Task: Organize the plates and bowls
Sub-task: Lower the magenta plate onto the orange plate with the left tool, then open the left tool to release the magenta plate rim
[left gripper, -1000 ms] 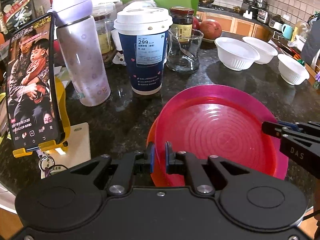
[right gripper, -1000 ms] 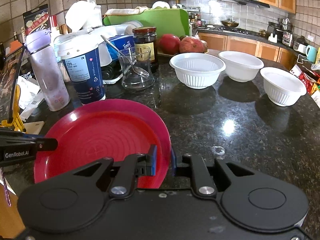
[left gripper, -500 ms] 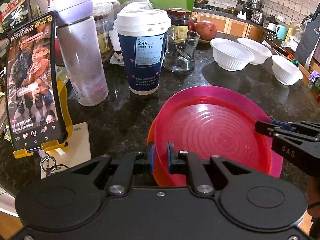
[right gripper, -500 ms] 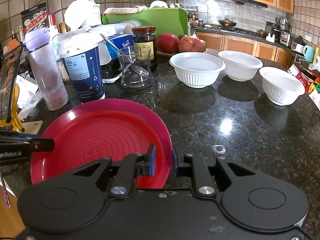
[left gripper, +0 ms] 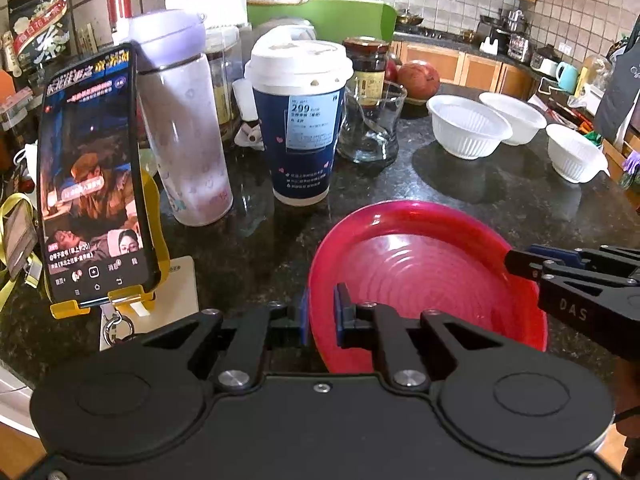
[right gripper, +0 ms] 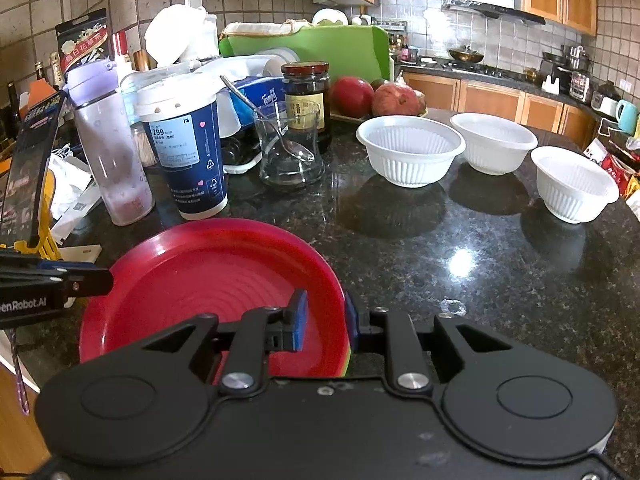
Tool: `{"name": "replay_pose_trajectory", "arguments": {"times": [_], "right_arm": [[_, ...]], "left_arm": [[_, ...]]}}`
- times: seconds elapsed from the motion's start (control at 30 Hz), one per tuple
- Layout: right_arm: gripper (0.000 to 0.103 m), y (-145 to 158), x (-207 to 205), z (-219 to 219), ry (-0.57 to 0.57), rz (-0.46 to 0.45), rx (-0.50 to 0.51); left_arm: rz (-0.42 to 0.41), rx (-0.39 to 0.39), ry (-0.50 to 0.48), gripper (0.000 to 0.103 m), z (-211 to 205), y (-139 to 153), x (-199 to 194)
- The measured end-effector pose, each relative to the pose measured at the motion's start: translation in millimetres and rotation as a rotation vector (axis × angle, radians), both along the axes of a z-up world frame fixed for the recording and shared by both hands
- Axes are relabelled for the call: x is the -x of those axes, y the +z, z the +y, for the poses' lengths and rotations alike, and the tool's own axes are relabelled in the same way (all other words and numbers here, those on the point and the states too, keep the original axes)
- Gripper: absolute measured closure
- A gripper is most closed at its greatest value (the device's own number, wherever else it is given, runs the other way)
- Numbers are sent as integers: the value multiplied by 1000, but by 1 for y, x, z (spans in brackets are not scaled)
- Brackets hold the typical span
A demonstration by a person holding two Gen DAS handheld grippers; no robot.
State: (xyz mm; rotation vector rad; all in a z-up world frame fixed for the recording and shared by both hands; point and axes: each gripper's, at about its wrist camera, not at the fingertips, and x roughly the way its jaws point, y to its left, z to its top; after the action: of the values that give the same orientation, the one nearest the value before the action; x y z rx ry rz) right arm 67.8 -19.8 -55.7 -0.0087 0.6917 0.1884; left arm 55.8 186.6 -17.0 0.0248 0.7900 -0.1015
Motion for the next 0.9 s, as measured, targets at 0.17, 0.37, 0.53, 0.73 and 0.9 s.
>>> {"name": "replay_pose_trajectory", "arguments": {"times": [0.17,0.37,0.53,0.73,0.9], "right_arm": [[77,2,4,-1,-3,-11,-6],[76,5,7,-3,-5,-31,-7],[70,7,12,-6,-26,-60,0],[65,11,20,-18,-79,-103,21],[65,18,30,-41,-115,-178,3]], "left_arm": [[-29,13,-1,82,-1,5,3],[-69,-10,8,80,-6,7,5],[-99,-4,-14,80,-12,10,6],[-109,16,-37,79,-22,16,4],[-132,9,-43,79,-38,19,4]]}}
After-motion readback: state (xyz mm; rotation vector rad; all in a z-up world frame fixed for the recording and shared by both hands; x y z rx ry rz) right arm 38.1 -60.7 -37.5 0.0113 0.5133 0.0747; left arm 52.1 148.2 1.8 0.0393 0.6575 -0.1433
